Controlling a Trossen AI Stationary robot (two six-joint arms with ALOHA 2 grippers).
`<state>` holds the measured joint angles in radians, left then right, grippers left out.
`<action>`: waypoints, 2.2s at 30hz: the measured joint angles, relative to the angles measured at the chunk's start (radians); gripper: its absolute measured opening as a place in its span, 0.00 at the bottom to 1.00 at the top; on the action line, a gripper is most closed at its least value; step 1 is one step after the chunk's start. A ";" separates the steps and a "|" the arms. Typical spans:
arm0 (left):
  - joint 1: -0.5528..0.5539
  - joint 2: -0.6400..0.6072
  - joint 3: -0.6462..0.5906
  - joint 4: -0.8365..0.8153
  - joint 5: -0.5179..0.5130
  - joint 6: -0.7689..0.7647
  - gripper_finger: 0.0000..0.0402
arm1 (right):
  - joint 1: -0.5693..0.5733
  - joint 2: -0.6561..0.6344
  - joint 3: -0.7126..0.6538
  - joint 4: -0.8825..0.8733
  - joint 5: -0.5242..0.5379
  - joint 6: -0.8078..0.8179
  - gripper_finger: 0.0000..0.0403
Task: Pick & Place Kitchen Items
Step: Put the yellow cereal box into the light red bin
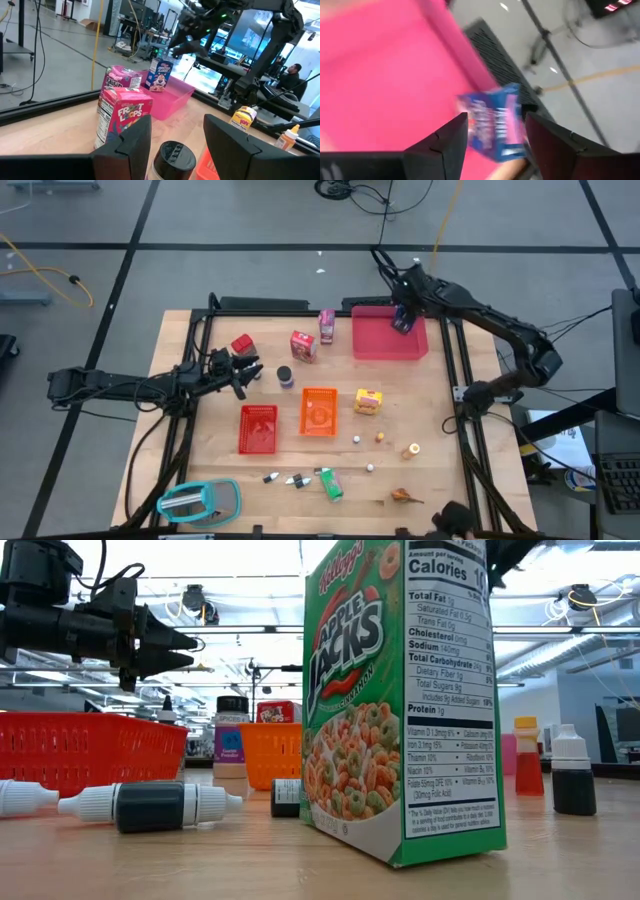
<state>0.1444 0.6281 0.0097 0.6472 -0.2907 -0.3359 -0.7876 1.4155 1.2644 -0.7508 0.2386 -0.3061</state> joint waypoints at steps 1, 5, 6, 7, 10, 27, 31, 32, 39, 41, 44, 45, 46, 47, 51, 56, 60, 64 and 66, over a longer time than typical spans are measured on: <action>0.000 0.000 0.000 0.000 0.000 0.000 0.46 | 0.014 -0.018 0.000 -0.008 -0.022 0.012 0.48; 0.000 0.000 0.000 0.000 0.000 0.000 0.46 | 0.089 -0.088 0.000 -0.062 -0.091 0.074 0.47; 0.000 0.000 0.000 0.000 0.000 0.000 0.46 | 0.114 -0.101 0.000 -0.078 -0.111 0.094 0.47; 0.000 0.000 0.000 0.000 0.000 0.000 0.46 | 0.143 -0.112 0.000 -0.098 -0.130 0.112 0.47; 0.000 0.000 0.000 -0.001 0.000 0.000 0.46 | 0.246 -0.127 0.000 -0.167 -0.142 0.151 0.47; 0.000 0.000 0.000 -0.001 0.000 -0.002 0.46 | 0.712 -0.129 0.000 -0.223 -0.139 0.389 0.59; 0.000 0.000 0.000 0.000 0.000 -0.002 0.46 | 0.773 -0.128 0.000 -0.195 -0.134 0.456 0.65; 0.000 0.000 0.000 0.000 0.000 -0.003 0.46 | 0.784 -0.123 0.000 -0.193 -0.134 0.468 0.66; 0.000 0.000 0.000 0.000 0.000 -0.007 0.46 | 0.828 -0.079 -0.032 -0.175 -0.039 0.477 0.75; 0.000 0.000 0.000 0.000 0.001 -0.008 0.46 | 0.830 -0.070 -0.049 -0.180 -0.025 0.474 0.76; 0.000 0.000 0.000 0.000 0.001 -0.008 0.46 | 0.829 -0.064 -0.071 -0.149 -0.054 0.464 0.78; 0.000 0.000 0.000 0.000 0.001 -0.008 0.46 | 0.829 -0.062 -0.079 -0.139 -0.058 0.463 0.78; 0.000 0.000 0.000 0.000 0.001 -0.009 0.46 | 0.829 -0.062 -0.088 -0.133 -0.057 0.462 0.78; 0.000 0.000 0.000 0.000 0.001 -0.009 0.46 | 0.829 -0.063 -0.095 -0.127 -0.059 0.462 0.78; 0.000 0.000 0.000 0.000 0.001 -0.010 0.46 | 0.829 -0.063 -0.122 -0.095 -0.059 0.476 0.77; 0.000 0.000 0.000 0.000 0.001 -0.010 0.46 | 0.829 -0.063 -0.134 -0.061 -0.114 0.479 0.78; 0.000 0.000 0.000 0.000 0.001 -0.010 0.46 | 0.829 -0.063 -0.161 -0.030 -0.122 0.495 0.78; 0.000 0.000 0.000 0.000 0.001 -0.010 0.46 | 0.829 -0.063 -0.207 0.003 -0.136 0.496 0.78; 0.000 0.000 0.000 0.000 0.001 -0.009 0.46 | 0.829 -0.063 -0.230 0.035 -0.137 0.494 0.78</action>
<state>0.1444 0.6282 0.0096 0.6471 -0.2893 -0.3450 0.0414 1.3525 1.0343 -0.7154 0.1020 0.1874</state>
